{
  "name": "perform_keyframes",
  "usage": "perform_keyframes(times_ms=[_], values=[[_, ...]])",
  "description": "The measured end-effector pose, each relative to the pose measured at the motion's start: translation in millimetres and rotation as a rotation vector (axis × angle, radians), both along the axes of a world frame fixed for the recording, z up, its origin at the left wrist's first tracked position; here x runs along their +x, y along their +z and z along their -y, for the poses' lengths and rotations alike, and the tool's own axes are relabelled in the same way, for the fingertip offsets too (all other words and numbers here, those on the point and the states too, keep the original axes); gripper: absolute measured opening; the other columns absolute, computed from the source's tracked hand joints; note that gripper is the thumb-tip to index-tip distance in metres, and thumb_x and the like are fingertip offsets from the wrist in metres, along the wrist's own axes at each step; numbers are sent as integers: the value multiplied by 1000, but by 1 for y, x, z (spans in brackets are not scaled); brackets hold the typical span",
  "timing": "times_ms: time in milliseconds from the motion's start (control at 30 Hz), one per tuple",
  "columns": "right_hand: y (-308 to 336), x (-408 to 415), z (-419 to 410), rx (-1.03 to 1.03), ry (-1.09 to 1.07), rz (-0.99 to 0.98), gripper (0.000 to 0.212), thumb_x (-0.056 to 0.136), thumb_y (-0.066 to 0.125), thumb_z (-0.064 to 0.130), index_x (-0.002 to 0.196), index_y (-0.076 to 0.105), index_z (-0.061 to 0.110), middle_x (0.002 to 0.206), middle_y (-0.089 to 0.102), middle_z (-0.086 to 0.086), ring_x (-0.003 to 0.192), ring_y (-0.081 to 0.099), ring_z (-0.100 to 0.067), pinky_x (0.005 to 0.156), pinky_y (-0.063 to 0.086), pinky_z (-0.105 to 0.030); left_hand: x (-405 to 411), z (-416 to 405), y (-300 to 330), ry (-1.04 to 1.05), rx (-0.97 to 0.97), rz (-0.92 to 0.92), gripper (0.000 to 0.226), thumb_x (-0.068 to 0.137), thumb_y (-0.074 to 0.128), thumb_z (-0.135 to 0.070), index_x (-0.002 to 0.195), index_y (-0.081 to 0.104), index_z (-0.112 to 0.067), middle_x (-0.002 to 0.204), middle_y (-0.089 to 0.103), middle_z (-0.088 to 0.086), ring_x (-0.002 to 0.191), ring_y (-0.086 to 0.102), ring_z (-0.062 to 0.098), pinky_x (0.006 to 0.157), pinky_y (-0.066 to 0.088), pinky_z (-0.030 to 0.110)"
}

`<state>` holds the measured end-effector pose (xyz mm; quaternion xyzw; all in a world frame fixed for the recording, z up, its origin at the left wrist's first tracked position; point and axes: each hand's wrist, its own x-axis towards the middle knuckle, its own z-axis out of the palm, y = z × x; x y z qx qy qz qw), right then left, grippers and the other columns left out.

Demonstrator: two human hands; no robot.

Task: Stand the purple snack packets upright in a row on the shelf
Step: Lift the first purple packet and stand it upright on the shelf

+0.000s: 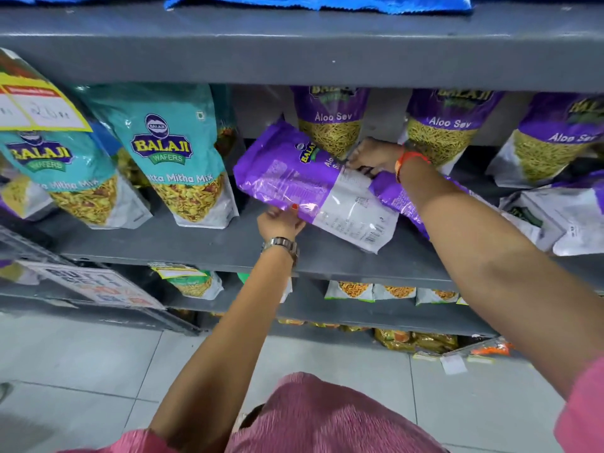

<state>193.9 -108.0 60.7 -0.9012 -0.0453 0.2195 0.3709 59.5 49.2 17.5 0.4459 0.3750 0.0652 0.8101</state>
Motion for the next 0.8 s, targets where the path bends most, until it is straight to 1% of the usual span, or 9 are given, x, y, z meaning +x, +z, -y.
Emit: perform_keyframes(times_ms=[167, 267, 333, 400, 500, 600, 667, 733, 800], values=[[7, -16, -10, 181, -131, 37, 30, 88, 57, 10, 64, 43, 21, 61, 44, -2, 55, 42, -11, 52, 42, -22, 5, -20, 14, -52, 262, 130, 33, 84, 50, 7, 60, 52, -16, 65, 60, -2, 73, 57, 22, 74, 53, 45], [-7, -30, -11, 324, -279, 94, 31, 86, 51, 1, 60, 49, 19, 61, 47, -3, 54, 45, -12, 41, 45, -16, 15, -33, 19, -87, 458, 200, 21, 82, 55, 2, 68, 63, -12, 49, 65, -14, 73, 57, 22, 79, 52, 43], [-24, -39, -13, 428, -383, 132, 29, 79, 51, 0, 56, 57, 17, 64, 55, -6, 61, 52, -19, 57, 52, -27, 19, -39, 26, -116, 571, 228, 15, 82, 55, 1, 80, 67, -7, 67, 68, -6, 82, 59, 24, 85, 52, 45], [-41, -49, -12, 499, -476, 182, 30, 76, 52, 4, 53, 61, 22, 65, 60, -5, 70, 55, -23, 74, 52, -42, 21, -43, 32, -165, 694, 278, 18, 81, 55, 2, 75, 67, -10, 69, 65, -4, 80, 60, 23, 86, 51, 46], [-54, -69, -11, 565, -577, 252, 30, 76, 60, 9, 51, 61, 27, 63, 60, 3, 73, 57, -24, 84, 51, -51, 28, -49, 38, -238, 803, 330, 24, 82, 53, 5, 73, 68, -12, 58, 65, -21, 59, 58, -3, 84, 51, 46], [-58, -82, -13, 620, -668, 288, 26, 72, 64, 15, 51, 62, 29, 66, 64, -2, 75, 61, -25, 86, 53, -57, 31, -54, 40, -339, 822, 366, 25, 83, 51, 3, 86, 69, -14, 67, 73, -17, 70, 58, 10, 88, 50, 56], [-56, -92, -14, 652, -737, 300, 16, 73, 66, 17, 60, 66, 27, 75, 67, -8, 77, 63, -24, 87, 52, -56, 31, -55, 38, -388, 787, 388, 24, 84, 49, 5, 105, 61, 2, 74, 73, -10, 72, 57, 10, 85, 53, 48], [-54, -103, -15, 679, -779, 333, 6, 77, 66, 14, 79, 72, 14, 79, 66, -8, 79, 63, -23, 89, 52, -54, 27, -54, 38, -414, 722, 418, 30, 85, 47, 8, 113, 56, 1, 65, 69, -22, 67, 61, -1, 69, 58, 28], [-52, -114, -15, 670, -809, 375, 15, 81, 64, 11, 92, 70, 2, 81, 65, -9, 79, 62, -23, 90, 53, -51, 23, -53, 37, -410, 722, 419, 30, 86, 47, 5, 114, 56, 0, 75, 69, -16, 67, 61, -4, 64, 55, 16]])
